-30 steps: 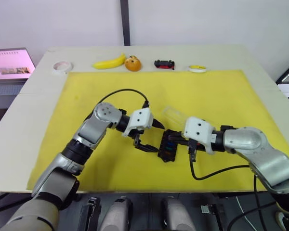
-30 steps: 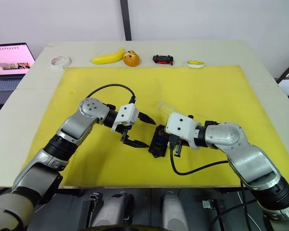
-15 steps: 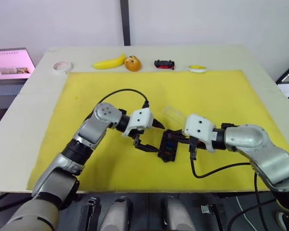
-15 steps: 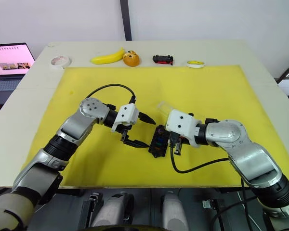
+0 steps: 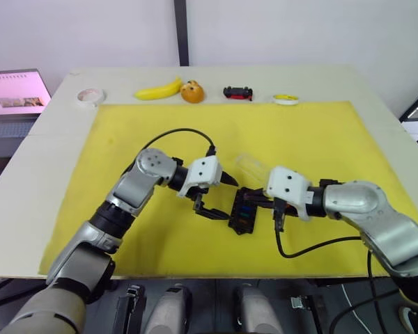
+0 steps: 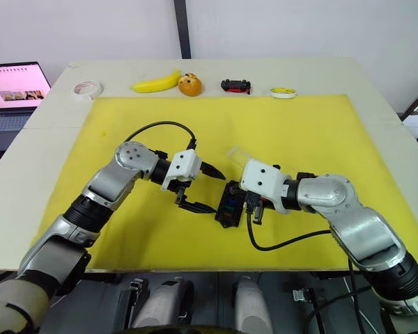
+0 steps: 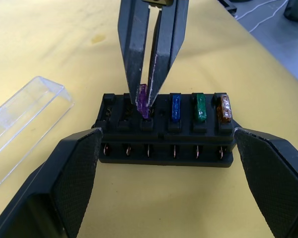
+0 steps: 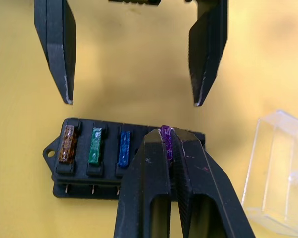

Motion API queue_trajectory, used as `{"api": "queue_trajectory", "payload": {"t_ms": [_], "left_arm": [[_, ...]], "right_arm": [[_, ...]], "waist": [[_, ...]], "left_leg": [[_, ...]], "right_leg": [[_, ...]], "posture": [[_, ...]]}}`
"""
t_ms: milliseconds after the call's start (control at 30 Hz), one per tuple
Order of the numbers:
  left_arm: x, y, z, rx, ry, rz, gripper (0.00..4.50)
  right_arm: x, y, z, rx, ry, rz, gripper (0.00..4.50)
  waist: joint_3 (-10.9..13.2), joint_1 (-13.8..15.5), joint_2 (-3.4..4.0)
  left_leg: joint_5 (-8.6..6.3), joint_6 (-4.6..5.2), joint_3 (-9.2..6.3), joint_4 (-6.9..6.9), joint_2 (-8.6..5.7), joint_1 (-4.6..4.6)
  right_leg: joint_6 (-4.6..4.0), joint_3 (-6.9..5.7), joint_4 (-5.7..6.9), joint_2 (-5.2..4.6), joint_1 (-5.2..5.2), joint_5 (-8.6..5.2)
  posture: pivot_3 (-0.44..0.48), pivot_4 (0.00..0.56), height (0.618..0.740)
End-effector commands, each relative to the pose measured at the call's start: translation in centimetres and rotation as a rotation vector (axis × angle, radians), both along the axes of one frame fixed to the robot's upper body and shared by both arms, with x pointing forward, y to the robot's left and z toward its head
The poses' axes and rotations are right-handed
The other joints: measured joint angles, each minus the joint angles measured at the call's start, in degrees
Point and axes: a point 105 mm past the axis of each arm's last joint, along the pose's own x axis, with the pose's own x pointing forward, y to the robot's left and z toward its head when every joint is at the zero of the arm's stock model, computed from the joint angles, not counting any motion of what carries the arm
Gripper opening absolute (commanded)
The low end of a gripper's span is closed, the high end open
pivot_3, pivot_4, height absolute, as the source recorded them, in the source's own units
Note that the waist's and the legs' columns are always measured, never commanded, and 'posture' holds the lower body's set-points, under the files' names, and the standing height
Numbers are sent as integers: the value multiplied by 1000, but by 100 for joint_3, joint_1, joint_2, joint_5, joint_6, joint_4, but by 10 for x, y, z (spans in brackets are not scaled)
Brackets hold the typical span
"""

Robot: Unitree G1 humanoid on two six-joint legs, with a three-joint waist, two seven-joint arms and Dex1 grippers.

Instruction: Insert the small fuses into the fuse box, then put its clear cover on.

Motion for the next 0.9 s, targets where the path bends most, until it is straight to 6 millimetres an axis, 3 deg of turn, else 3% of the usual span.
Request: {"api": "queue_trajectory", "payload": {"t_ms": [33, 700, 800, 900], "left_arm": [[1, 1, 9, -25, -30, 3, 4426], [1, -1, 10, -27, -29, 4, 4426], [2, 0, 10, -27, -30, 5, 4500], [3, 0, 10, -26, -30, 6, 4500]], "right_arm": [[0, 1, 4, 2, -35, 11, 0], [1, 3, 3, 29, -37, 4, 0], [1, 3, 9, 42, -45, 5, 1065], [0, 4, 19, 62, -58, 14, 2415]], "waist": [[0, 0, 0], [0, -1, 0], [0, -1, 0], [0, -1, 0]], "left_leg": [[0, 0, 0, 0, 0, 0], [1, -2, 0, 1, 0, 0], [1, -2, 0, 0, 0, 1], [1, -2, 0, 0, 0, 1]], "right_leg": [[0, 0, 0, 0, 0, 0], [0, 0, 1, 0, 0, 0], [0, 0, 2, 0, 0, 0], [0, 0, 2, 0, 0, 0]], "posture": [[0, 150, 740], [0, 150, 740], [0, 150, 740], [0, 150, 740]]}}
